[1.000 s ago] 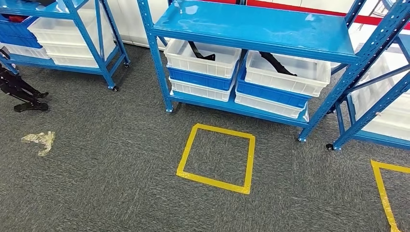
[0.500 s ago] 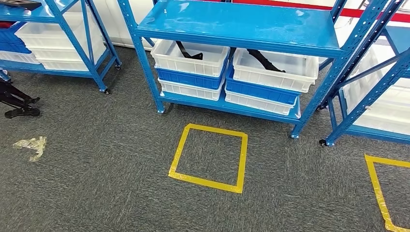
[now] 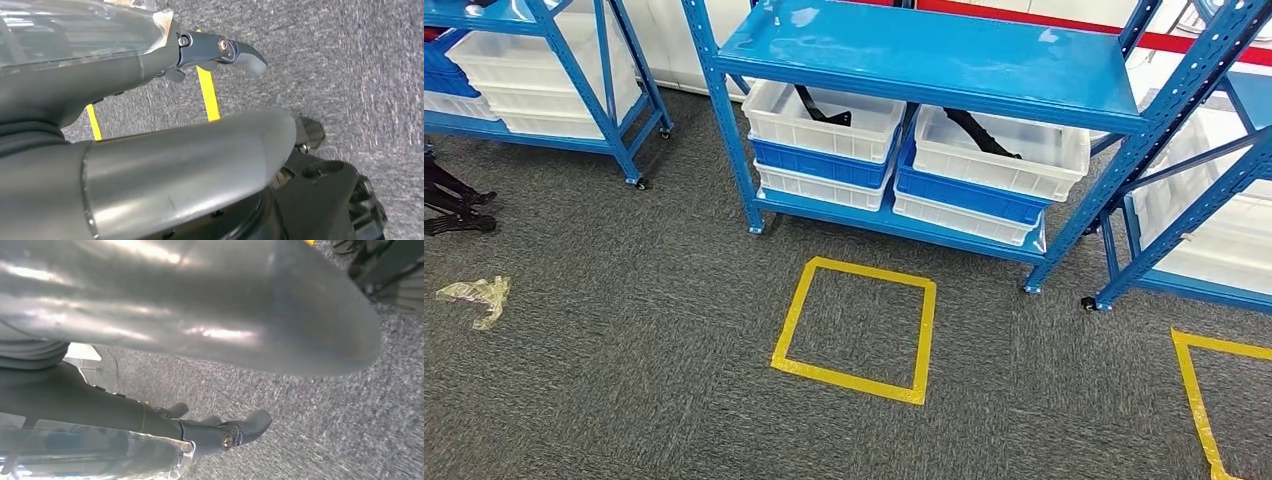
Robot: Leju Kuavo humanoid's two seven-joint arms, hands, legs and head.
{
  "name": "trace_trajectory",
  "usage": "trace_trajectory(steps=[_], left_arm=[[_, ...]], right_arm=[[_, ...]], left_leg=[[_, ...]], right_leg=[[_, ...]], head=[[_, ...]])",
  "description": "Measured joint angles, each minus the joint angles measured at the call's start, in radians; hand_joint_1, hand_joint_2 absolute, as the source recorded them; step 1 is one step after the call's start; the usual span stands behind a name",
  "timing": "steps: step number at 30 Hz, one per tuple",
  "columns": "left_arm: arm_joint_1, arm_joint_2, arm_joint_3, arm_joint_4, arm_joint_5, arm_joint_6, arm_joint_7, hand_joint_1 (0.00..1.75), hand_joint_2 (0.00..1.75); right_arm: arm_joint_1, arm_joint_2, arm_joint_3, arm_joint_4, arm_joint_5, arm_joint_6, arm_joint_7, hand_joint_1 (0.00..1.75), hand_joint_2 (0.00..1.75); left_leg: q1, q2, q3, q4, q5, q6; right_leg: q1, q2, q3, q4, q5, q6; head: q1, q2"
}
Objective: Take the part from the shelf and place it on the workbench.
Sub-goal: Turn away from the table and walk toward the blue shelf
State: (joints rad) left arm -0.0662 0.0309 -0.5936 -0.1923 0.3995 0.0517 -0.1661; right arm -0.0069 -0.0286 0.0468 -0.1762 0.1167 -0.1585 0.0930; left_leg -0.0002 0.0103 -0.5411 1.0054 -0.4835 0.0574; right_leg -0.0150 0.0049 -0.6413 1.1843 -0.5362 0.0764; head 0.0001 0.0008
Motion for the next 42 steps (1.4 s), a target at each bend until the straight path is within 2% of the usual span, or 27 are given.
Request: trace_trajectory(steps=[1,2,3,5,7,9,11,12,13,14,16,17,18,21,23,24,25,27,28,29,30,32,34,36,38,40,42], left_arm=[[0.000,0.000,0.000,0.000,0.000,0.000,0.001,0.00,0.00],[-0.001,-0.001,0.001,0.000,0.000,0.000,0.002,0.00,0.00],[-0.001,-0.001,0.002,0.001,0.000,0.000,0.002,0.00,0.00],[-0.002,0.000,0.004,0.001,0.000,0.000,0.002,0.00,0.00],[-0.002,-0.001,0.005,0.001,0.000,0.000,0.002,0.00,0.00],[-0.003,-0.001,0.006,0.001,0.000,0.001,0.003,0.00,0.00],[-0.002,-0.002,0.006,0.001,0.000,0.001,0.003,0.00,0.00],[-0.001,-0.002,0.006,0.001,0.000,0.001,0.004,0.00,0.00],[0.000,-0.002,0.006,0.001,0.000,0.001,0.005,0.00,0.00],[0.001,-0.002,0.006,0.001,0.000,0.002,0.006,0.00,0.00],[0.001,-0.001,0.006,0.001,0.000,0.002,0.006,0.00,0.00],[0.000,0.000,0.006,0.002,0.000,0.002,0.007,0.00,0.00],[0.000,0.000,0.006,0.002,0.000,0.002,0.007,0.00,0.00],[-0.002,0.000,0.006,0.002,-0.001,0.002,0.008,0.00,0.00],[0.000,0.000,0.006,0.002,-0.001,0.002,0.008,0.00,0.00],[0.000,0.000,0.006,0.002,-0.001,0.002,0.008,0.00,0.00],[0.000,0.000,0.006,0.002,-0.001,0.003,0.009,0.00,0.00],[-0.001,0.000,0.007,0.002,-0.001,0.004,0.009,0.00,0.00],[-0.001,0.000,0.007,0.002,-0.001,0.004,0.010,0.00,0.00],[0.000,0.000,0.008,0.002,-0.001,0.004,0.010,0.00,0.00],[0.001,-0.001,0.008,0.002,-0.001,0.004,0.010,0.00,0.00],[0.002,-0.002,0.008,0.002,-0.001,0.004,0.011,0.00,0.00],[0.002,-0.002,0.010,0.002,-0.001,0.004,0.013,0.00,0.00],[0.001,-0.003,0.013,0.003,-0.001,0.003,0.016,0.00,0.00],[0.000,-0.003,0.014,0.002,-0.001,0.003,0.018,0.00,0.00],[-0.001,-0.003,0.015,0.002,-0.001,0.003,0.017,0.00,0.00],[0.000,-0.004,0.015,0.002,-0.001,0.003,0.017,0.00,0.00]], right_arm=[[0.000,0.000,0.000,0.000,0.000,0.000,0.000,0.00,0.00],[-0.001,-0.001,-0.001,0.000,0.000,0.000,0.000,0.00,0.00],[-0.002,0.000,-0.002,0.000,0.000,0.000,0.000,0.00,0.00],[-0.003,0.000,-0.004,0.000,0.001,-0.001,0.000,0.00,0.00],[-0.002,0.001,-0.005,0.000,0.002,-0.002,0.001,0.00,0.00],[-0.001,0.001,-0.006,0.000,0.004,-0.003,0.001,0.00,0.00],[-0.001,0.000,-0.006,0.000,0.004,-0.004,0.001,0.00,0.00],[-0.001,0.000,-0.007,0.000,0.004,-0.004,0.001,0.00,0.00],[-0.001,0.000,-0.007,0.000,0.004,-0.004,0.001,0.00,0.00],[0.000,0.000,-0.007,0.000,0.004,-0.004,0.001,0.00,0.00],[0.001,0.000,-0.007,0.000,0.004,-0.003,0.001,0.00,0.00],[0.000,0.000,-0.007,0.000,0.004,-0.002,0.001,0.00,0.00],[-0.001,0.000,-0.008,0.000,0.004,-0.002,0.001,0.00,0.00],[-0.003,-0.001,-0.008,0.000,0.004,-0.002,0.001,0.00,0.00],[-0.002,-0.001,-0.008,0.000,0.005,-0.001,0.001,0.00,0.00],[-0.003,-0.001,-0.008,0.000,0.006,-0.001,0.001,0.00,0.00],[-0.003,-0.001,-0.008,0.000,0.006,-0.001,0.000,0.00,0.00],[-0.004,-0.002,-0.008,0.000,0.007,0.000,0.000,0.00,0.00],[-0.003,-0.002,-0.008,0.000,0.007,0.000,-0.001,0.00,0.00],[-0.001,-0.002,-0.008,0.000,0.007,-0.001,-0.001,0.00,0.00],[0.001,-0.003,-0.008,0.000,0.008,-0.001,-0.001,0.00,0.00],[0.006,-0.003,-0.008,0.000,0.009,-0.001,0.000,0.00,0.00],[0.006,-0.004,-0.008,0.000,0.011,-0.002,-0.001,0.00,0.00],[0.004,-0.005,-0.009,0.000,0.013,-0.003,-0.001,0.00,0.00],[0.003,-0.005,-0.009,0.000,0.014,-0.004,-0.001,0.00,0.00],[0.003,-0.006,-0.009,0.000,0.014,-0.005,-0.001,0.00,0.00],[0.002,-0.006,-0.009,0.000,0.014,-0.008,-0.001,0.00,0.00]], left_leg=[[-0.002,0.000,0.004,0.004,-0.007,-0.006],[-0.004,0.000,0.007,0.007,-0.015,-0.012],[-0.007,0.001,0.009,0.010,-0.021,-0.017],[-0.008,0.002,0.011,0.012,-0.030,-0.025],[-0.005,0.000,0.010,0.029,-0.043,-0.035],[0.000,-0.003,-0.033,0.118,-0.087,-0.047],[0.005,-0.004,-0.114,0.252,-0.133,-0.055],[0.008,-0.004,-0.148,0.295,-0.135,-0.057],[0.009,-0.004,-0.164,0.301,-0.115,-0.057],[0.010,-0.004,-0.161,0.267,-0.077,-0.055],[0.009,-0.006,-0.115,0.138,0.007,-0.048],[0.007,-0.007,-0.092,0.084,0.028,-0.044],[0.005,-0.008,-0.078,0.054,0.031,-0.040],[0.000,-0.010,-0.069,0.036,0.015,-0.025],[0.003,-0.012,-0.049,0.024,0.013,-0.012],[0.005,-0.012,-0.037,0.020,0.011,-0.006],[0.006,-0.013,-0.026,0.016,0.008,-0.002],[0.003,-0.012,-0.015,0.015,-0.006,0.005],[0.001,-0.013,-0.008,0.015,-0.014,0.007],[-0.001,-0.014,0.003,0.015,-0.022,0.007],[-0.001,-0.016,0.015,0.015,-0.031,0.007],[-0.003,-0.018,0.042,0.015,-0.052,0.002],[-0.005,-0.016,0.056,0.014,-0.071,-0.008],[-0.007,-0.014,0.069,0.018,-0.080,-0.020],[-0.006,-0.013,0.062,0.051,-0.077,-0.027],[-0.002,-0.013,0.006,0.142,-0.084,-0.036],[0.004,-0.013,-0.079,0.255,-0.131,-0.048]], right_leg=[[-0.002,-0.004,0.030,-0.068,0.028,0.006],[-0.003,-0.007,0.056,-0.120,0.047,0.003],[-0.002,-0.008,0.069,-0.147,0.055,-0.006],[-0.001,-0.006,0.078,-0.156,0.053,-0.032],[-0.006,-0.005,0.085,-0.158,0.050,-0.047],[-0.011,-0.004,0.096,-0.160,0.043,-0.059],[-0.010,-0.003,0.105,-0.160,0.033,-0.069],[-0.009,-0.001,0.111,-0.160,0.028,-0.070],[-0.009,0.001,0.119,-0.160,0.021,-0.070],[-0.009,0.003,0.129,-0.160,0.014,-0.067],[-0.009,0.006,0.147,-0.161,-0.003,-0.060],[-0.007,0.008,0.152,-0.161,-0.011,-0.055],[-0.005,0.008,0.154,-0.164,-0.017,-0.050],[-0.003,0.009,0.171,-0.170,-0.016,-0.032],[-0.003,0.007,0.178,-0.157,-0.018,-0.022],[-0.004,0.006,0.162,-0.126,-0.023,-0.019],[-0.004,0.004,0.130,-0.073,-0.034,-0.019],[-0.003,0.004,0.039,0.059,-0.070,-0.025],[-0.002,0.004,0.003,0.099,-0.086,-0.027],[-0.001,0.004,-0.018,0.105,-0.085,-0.024],[-0.001,0.004,-0.020,0.073,-0.065,-0.017],[0.001,0.000,0.008,-0.053,0.016,-0.004],[0.006,-0.009,0.032,-0.132,0.063,-0.019],[0.009,-0.012,0.043,-0.143,0.065,-0.046],[0.003,-0.008,0.061,-0.151,0.066,-0.059],[-0.003,-0.007,0.080,-0.157,0.058,-0.070],[-0.004,-0.005,0.092,-0.158,0.046,-0.078]], head=[[0.002,0.000],[0.004,0.000],[0.004,0.000],[0.005,0.000],[0.002,0.000],[-0.002,0.000],[-0.004,0.000],[-0.005,0.000],[-0.005,0.000],[-0.005,0.000],[-0.005,0.000],[-0.006,0.000],[-0.006,0.000],[-0.007,0.000],[-0.005,0.000],[-0.001,0.000],[0.002,0.000],[0.006,0.000],[0.006,0.000],[0.007,0.000],[0.007,0.000],[0.009,0.000],[0.009,0.000],[0.008,0.000],[0.006,0.000],[0.003,0.000],[0.001,0.000]])
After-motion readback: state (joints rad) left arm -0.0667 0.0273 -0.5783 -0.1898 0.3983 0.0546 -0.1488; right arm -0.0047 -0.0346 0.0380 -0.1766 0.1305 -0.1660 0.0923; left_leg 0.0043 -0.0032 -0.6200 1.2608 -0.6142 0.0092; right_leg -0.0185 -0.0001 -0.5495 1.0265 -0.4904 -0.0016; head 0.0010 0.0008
